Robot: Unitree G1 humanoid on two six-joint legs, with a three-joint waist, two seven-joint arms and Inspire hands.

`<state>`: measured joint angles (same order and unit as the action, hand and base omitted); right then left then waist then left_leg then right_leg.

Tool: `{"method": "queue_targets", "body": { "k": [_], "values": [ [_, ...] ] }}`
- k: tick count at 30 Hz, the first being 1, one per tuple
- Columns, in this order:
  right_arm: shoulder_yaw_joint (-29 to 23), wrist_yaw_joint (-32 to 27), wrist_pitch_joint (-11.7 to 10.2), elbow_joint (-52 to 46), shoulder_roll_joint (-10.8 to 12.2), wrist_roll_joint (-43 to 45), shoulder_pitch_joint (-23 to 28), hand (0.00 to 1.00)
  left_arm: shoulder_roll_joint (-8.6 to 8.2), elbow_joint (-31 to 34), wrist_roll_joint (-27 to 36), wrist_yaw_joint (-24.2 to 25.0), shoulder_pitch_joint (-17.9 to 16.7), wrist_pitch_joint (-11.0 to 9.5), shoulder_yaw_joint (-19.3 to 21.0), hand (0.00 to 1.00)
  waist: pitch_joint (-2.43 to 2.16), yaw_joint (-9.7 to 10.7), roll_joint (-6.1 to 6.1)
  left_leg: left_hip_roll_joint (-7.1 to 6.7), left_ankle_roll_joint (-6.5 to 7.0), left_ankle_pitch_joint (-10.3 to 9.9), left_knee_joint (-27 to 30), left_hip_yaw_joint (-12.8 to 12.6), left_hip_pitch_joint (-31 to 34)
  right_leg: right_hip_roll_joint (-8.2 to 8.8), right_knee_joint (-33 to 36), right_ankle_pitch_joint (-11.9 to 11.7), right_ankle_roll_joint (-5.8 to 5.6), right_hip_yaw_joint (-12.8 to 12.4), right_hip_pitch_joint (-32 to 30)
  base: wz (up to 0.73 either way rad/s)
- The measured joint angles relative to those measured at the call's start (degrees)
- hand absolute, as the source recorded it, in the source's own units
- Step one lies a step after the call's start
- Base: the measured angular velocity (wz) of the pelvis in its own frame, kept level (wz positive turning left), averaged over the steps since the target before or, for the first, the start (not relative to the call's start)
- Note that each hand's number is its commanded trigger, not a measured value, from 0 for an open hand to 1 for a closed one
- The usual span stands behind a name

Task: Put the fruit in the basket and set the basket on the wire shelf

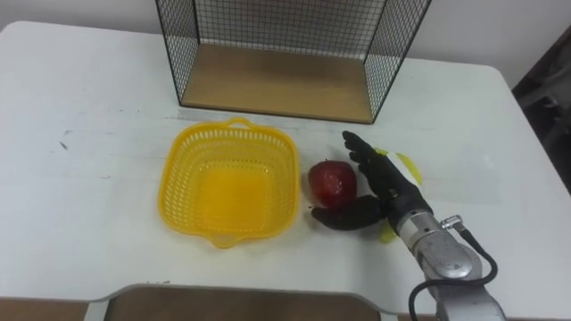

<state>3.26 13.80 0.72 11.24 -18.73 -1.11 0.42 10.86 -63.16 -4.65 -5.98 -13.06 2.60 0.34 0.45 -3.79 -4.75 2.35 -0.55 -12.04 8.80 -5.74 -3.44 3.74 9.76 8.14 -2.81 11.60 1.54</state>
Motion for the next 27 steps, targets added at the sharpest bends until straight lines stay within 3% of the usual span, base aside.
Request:
{"method": "queue_targets", "body": {
  "k": [2, 3, 4, 6, 14, 27],
  "values": [
    [0.0, 0.0, -0.1, 0.0, 0.1, 1.6, 0.0, 0.0, 0.0, -0.1, 0.0, 0.0, 0.0, 0.1, 0.0, 0.0, -0.1, 0.0, -0.14, 0.0, 0.0, 0.0, 0.0, 0.0, 0.0, 0.0, 0.0, 0.0, 0.0, 0.0, 0.0, 0.0],
    [0.0, 0.1, -0.1, 0.0, 0.1, 2.4, 0.0, 0.16, 0.0, -0.1, 0.0, 0.0, 0.0, 0.2, 0.1, 0.0, -0.17, 0.0, -0.24, 0.0, 0.0, 0.0, 0.0, 0.1, 0.0, 0.0, 0.0, 0.0, 0.0, -0.1, 0.0, 0.0],
    [0.0, 0.1, -0.1, 0.0, 0.1, 2.8, 0.0, 0.38, 0.0, -0.1, 0.0, 0.0, 0.0, 0.3, 0.0, 0.0, -0.19, 0.0, -0.28, 0.0, 0.0, 0.0, 0.1, 0.2, 0.0, 0.0, 0.0, 0.0, 0.0, 0.0, 0.1, 0.0],
    [0.1, 0.0, 0.0, 0.0, 0.2, 4.1, 0.0, 1.0, 0.02, 0.0, 0.1, 0.0, 0.0, 1.0, 0.0, 0.0, -0.23, 0.0, -0.37, 0.0, 0.0, 0.0, 0.1, 0.2, -0.2, 0.0, -0.1, 0.0, 0.0, -0.1, 0.4, 0.0],
    [0.4, -3.3, 0.5, 0.9, 0.4, 10.6, -1.8, 1.0, 0.15, -0.9, 0.4, -0.3, 0.5, 1.5, -0.1, 0.0, -0.09, 0.1, -0.37, 0.0, -0.03, 0.0, 0.1, 1.0, -0.2, -0.01, -0.1, 0.0, 0.0, 0.2, 0.7, 0.04],
    [0.5, -3.6, 0.6, 1.3, 2.2, 12.6, -2.5, 1.0, 0.55, -1.0, 0.4, -0.1, 1.4, 2.6, -1.9, 0.0, -0.02, 0.3, -0.47, 0.0, -0.04, 0.0, 0.0, 0.9, -0.1, -0.08, -0.1, 0.0, -0.01, -0.4, 0.5, 0.0]
  ]
}}
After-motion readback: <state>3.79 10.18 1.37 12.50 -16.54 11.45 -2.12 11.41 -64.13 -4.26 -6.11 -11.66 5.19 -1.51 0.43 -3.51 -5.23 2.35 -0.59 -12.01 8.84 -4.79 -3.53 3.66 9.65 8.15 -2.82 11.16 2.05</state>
